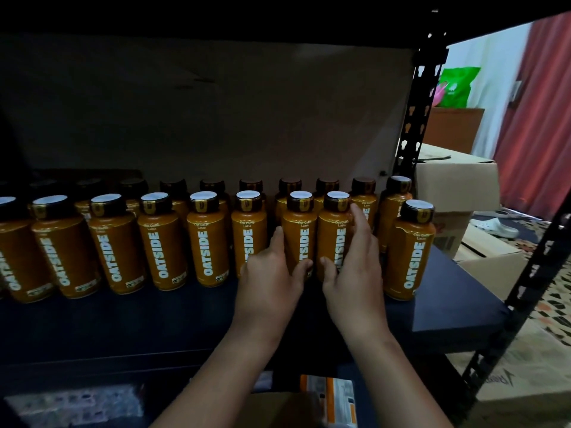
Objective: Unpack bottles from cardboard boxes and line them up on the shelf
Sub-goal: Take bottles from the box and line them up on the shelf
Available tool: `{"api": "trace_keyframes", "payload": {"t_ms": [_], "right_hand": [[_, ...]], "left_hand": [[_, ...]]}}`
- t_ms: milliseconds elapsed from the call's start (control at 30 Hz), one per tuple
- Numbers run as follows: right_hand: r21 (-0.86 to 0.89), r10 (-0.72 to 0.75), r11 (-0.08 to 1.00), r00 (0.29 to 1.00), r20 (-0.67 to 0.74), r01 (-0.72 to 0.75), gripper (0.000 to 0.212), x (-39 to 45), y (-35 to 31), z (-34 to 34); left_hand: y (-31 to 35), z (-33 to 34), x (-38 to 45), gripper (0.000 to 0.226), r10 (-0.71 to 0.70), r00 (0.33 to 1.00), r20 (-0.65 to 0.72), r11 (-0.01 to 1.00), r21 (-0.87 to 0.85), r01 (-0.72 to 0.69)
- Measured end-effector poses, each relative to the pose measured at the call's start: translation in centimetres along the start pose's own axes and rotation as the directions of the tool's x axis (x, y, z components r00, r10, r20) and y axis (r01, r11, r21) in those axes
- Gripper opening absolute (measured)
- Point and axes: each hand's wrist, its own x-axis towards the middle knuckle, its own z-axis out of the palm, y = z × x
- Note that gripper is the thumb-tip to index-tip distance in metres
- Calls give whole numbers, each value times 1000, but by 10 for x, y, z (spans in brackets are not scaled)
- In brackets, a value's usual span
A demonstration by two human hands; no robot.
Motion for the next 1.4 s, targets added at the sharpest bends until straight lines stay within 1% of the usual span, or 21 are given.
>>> {"api": "trace_keyframes", "payload": {"t_ms": [267,533,733,900,1400], "right_hand": [[23,51,998,998,36,-51,96,7,2,3],[35,74,996,996,56,-76,93,9,4,2],[25,68,997,996,57,-69,91,8,5,2],[19,67,998,997,50,-68,91,8,6,2],[-20,43,999,999,31,-43,92,7,7,6]], "left_hand": [[-4,-1,3,76,-19,1000,15,1000,-2,19],[-7,-3,3,77,-19,1000,-17,1000,21,19],[-10,-2,3,80,-33,999,-19,999,17,33],[-11,-4,2,77,0,1000,-24,1000,-1,0],[-13,-3,3,76,17,999,-33,1000,11,-16]]}}
